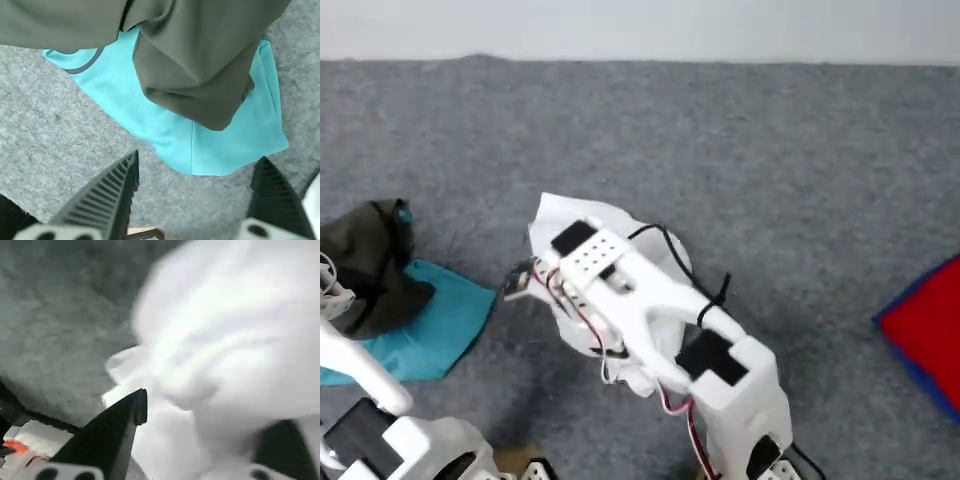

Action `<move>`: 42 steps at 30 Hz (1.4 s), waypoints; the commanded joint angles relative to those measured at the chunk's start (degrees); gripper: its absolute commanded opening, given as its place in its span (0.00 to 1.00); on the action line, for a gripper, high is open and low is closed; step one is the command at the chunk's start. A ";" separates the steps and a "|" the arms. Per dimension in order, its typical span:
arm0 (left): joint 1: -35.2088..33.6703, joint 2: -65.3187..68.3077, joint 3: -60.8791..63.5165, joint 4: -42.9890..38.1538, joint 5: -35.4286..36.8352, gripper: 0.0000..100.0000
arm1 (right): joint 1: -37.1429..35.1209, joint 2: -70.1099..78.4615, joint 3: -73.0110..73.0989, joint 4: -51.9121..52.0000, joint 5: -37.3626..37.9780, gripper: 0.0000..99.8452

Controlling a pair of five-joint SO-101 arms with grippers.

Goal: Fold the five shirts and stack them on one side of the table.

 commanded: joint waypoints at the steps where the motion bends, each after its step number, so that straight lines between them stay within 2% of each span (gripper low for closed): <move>1: -0.26 -1.85 -0.13 1.85 -0.62 0.34 | 2.42 0.92 -4.40 0.04 0.79 0.03; 2: -0.26 -1.85 -0.13 1.85 -0.62 0.34 | 3.03 0.84 -5.01 0.04 0.79 0.00; 5: -0.26 -1.85 -0.04 1.85 -0.62 0.34 | 4.44 0.84 -7.56 2.51 0.79 0.04; 12: -0.18 -1.85 3.91 1.76 -0.62 0.34 | 5.49 0.84 -17.41 8.31 0.79 0.01; 18: -0.18 -2.02 6.90 1.76 -0.62 0.34 | 5.58 0.04 -21.71 8.57 0.62 0.01; 22: -0.18 -2.37 6.90 1.76 -0.62 0.34 | 8.40 -5.67 -23.91 8.48 0.62 0.01; 27: -0.18 -2.11 6.90 1.85 -0.62 0.34 | 16.66 -15.52 -24.44 8.48 0.53 0.01; 31: -0.18 -2.37 6.90 1.85 -0.62 0.34 | 28.44 -22.37 -24.35 8.48 0.79 0.01; 35: 0.26 -2.37 6.90 1.85 -0.62 0.34 | 39.96 -22.55 -19.34 8.40 1.14 0.02; 37: 1.41 -2.37 6.99 1.85 -0.62 0.34 | 42.77 -20.97 -14.86 8.40 4.75 0.10; 42: 4.57 -2.46 6.99 1.85 -0.62 0.34 | 44.70 -18.33 -10.81 8.13 9.23 0.39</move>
